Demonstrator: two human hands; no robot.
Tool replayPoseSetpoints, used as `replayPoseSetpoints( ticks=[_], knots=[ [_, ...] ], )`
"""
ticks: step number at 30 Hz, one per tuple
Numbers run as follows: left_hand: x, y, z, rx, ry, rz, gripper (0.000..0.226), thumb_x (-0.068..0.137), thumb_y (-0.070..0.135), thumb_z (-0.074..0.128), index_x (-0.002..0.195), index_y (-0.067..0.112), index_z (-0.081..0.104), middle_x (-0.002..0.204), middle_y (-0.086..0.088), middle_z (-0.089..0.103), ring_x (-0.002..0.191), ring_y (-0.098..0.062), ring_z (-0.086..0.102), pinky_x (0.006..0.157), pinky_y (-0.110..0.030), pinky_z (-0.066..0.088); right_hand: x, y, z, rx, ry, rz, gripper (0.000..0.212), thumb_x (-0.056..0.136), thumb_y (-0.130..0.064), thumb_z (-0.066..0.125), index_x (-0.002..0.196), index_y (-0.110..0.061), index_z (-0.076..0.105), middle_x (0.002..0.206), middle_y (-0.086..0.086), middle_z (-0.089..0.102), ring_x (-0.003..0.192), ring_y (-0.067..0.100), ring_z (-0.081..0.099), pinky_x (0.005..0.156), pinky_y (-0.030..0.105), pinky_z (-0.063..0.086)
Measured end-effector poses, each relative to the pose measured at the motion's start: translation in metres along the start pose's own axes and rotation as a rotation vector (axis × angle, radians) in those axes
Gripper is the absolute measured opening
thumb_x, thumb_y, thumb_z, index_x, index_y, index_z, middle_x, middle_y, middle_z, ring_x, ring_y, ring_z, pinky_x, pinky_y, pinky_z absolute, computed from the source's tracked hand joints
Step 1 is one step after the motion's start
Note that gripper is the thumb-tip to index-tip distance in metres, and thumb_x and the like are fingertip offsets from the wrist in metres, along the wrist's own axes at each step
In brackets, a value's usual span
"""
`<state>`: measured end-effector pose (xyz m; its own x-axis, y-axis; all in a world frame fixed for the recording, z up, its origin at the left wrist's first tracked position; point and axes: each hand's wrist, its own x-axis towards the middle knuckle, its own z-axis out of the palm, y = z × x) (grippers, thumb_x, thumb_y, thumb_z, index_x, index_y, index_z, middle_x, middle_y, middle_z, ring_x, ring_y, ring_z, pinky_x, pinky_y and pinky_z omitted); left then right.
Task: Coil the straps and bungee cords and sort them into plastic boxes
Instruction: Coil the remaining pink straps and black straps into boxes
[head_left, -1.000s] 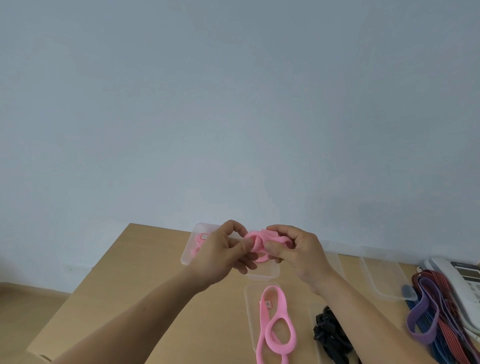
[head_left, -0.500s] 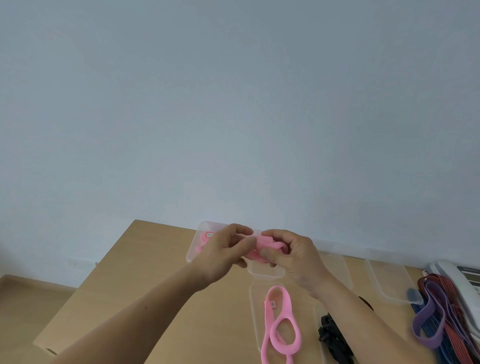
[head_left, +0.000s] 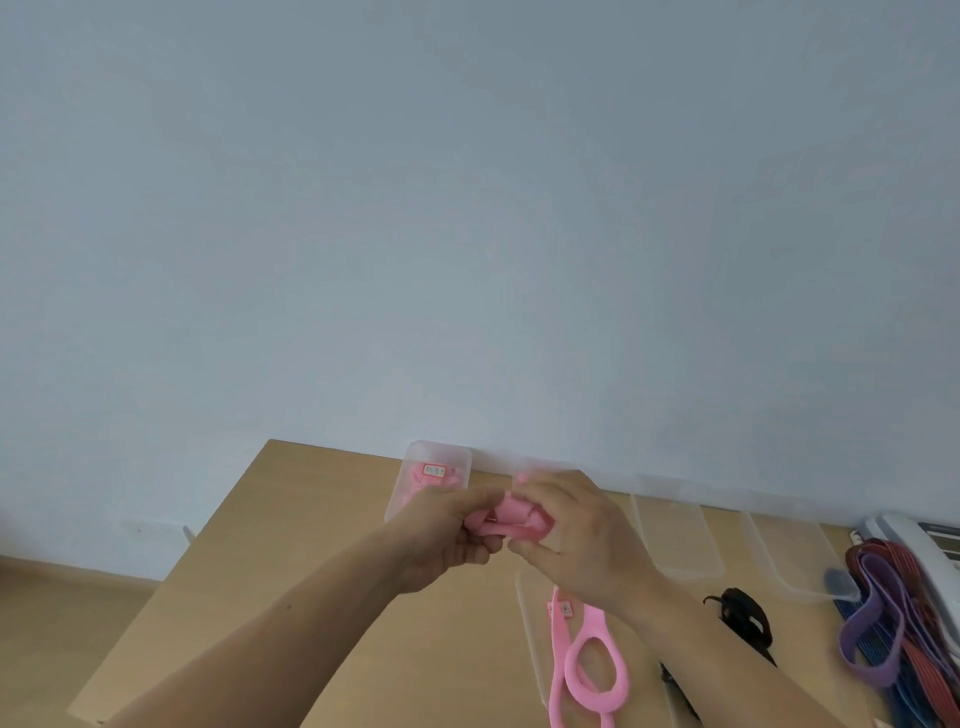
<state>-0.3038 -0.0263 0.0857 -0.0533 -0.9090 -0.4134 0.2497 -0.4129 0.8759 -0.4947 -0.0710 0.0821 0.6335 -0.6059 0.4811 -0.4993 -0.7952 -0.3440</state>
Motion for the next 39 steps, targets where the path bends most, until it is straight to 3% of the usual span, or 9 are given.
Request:
replayPoseSetpoints(
  ticks=[4,7,14,19,22,25,29,35,39],
  knots=[
    [0.011,-0.017,-0.008,0.031,-0.007,-0.081,0.024,0.094,0.022,0.063,0.093,0.001,0.073,0.072,-0.011,0.065,0.059,-0.017,0.061,0.057,-0.026,0.051,-0.007,0.002,0.018,-0.144,-0.043,-0.062,0.038,0.067,-0.031,0.083,0.099,-0.015,0.069,0.102,-0.006,0.068,0.094,0.016,0.064,0.085,0.026,0.051],
    [0.024,-0.029,-0.007,0.047,-0.023,-0.130,0.027,0.095,0.022,0.061,0.098,-0.003,0.072,0.076,-0.013,0.067,0.061,-0.018,0.061,0.059,-0.027,0.051,-0.014,0.007,0.030,-0.183,-0.031,-0.078,0.026,0.063,-0.020,0.084,0.080,-0.013,0.065,0.082,-0.005,0.066,0.075,0.019,0.063,0.069,0.029,0.054],
    [0.069,-0.029,0.012,0.102,-0.056,-0.191,0.024,0.096,0.022,0.054,0.094,0.002,0.068,0.085,-0.014,0.066,0.062,-0.020,0.063,0.053,-0.027,0.050,-0.022,0.054,0.037,-0.156,-0.013,0.080,0.029,0.063,-0.010,0.084,0.064,-0.009,0.056,0.065,0.001,0.056,0.065,0.024,0.055,0.055,0.033,0.048],
    [0.121,-0.031,0.016,0.349,0.199,-0.100,0.018,0.094,0.022,0.050,0.087,0.008,0.060,0.085,-0.008,0.060,0.064,-0.021,0.059,0.056,-0.029,0.044,-0.004,0.106,0.043,-0.117,-0.066,0.142,0.027,0.060,-0.006,0.085,0.068,-0.010,0.060,0.067,0.002,0.058,0.062,0.025,0.055,0.052,0.029,0.045],
    [0.151,-0.044,0.009,0.582,0.353,-0.105,0.017,0.091,0.023,0.053,0.103,0.012,0.057,0.095,-0.004,0.059,0.077,-0.023,0.059,0.064,-0.031,0.044,0.007,0.140,0.054,-0.106,-0.128,0.135,0.033,0.056,-0.007,0.089,0.065,-0.012,0.057,0.065,0.000,0.060,0.060,0.024,0.056,0.053,0.022,0.037],
    [0.173,-0.055,0.009,0.709,0.338,-0.173,0.044,0.093,0.033,0.057,0.133,0.014,0.048,0.117,-0.005,0.059,0.101,-0.026,0.065,0.079,-0.035,0.053,0.016,0.164,0.073,-0.134,-0.203,0.081,0.036,0.054,-0.014,0.091,0.062,-0.013,0.056,0.065,0.000,0.062,0.062,0.024,0.061,0.050,0.023,0.041],
    [0.192,-0.066,0.011,0.833,0.276,-0.196,0.059,0.095,0.046,0.058,0.141,0.011,0.044,0.125,-0.013,0.062,0.108,-0.031,0.065,0.089,-0.041,0.053,0.021,0.184,0.102,-0.146,-0.302,0.062,0.038,0.050,-0.017,0.092,0.061,-0.012,0.055,0.062,0.002,0.061,0.059,0.025,0.061,0.041,0.026,0.043],
    [0.199,-0.073,0.007,0.887,0.264,-0.204,0.041,0.089,0.019,0.059,0.129,0.013,0.051,0.086,-0.013,0.072,0.074,-0.027,0.067,0.072,-0.038,0.057,0.021,0.203,0.114,-0.170,-0.432,0.042,0.027,0.061,-0.019,0.082,0.078,-0.010,0.063,0.076,0.006,0.065,0.071,0.028,0.063,0.051,0.027,0.044],
    [0.201,-0.074,0.008,0.864,0.295,-0.184,0.026,0.083,0.014,0.058,0.108,0.016,0.054,0.063,-0.008,0.067,0.052,-0.023,0.062,0.058,-0.036,0.056,0.027,0.204,0.122,-0.221,-0.577,0.048,0.043,0.085,-0.022,0.061,0.126,-0.010,0.058,0.107,0.009,0.063,0.104,0.028,0.055,0.078,0.031,0.043]
  ],
)
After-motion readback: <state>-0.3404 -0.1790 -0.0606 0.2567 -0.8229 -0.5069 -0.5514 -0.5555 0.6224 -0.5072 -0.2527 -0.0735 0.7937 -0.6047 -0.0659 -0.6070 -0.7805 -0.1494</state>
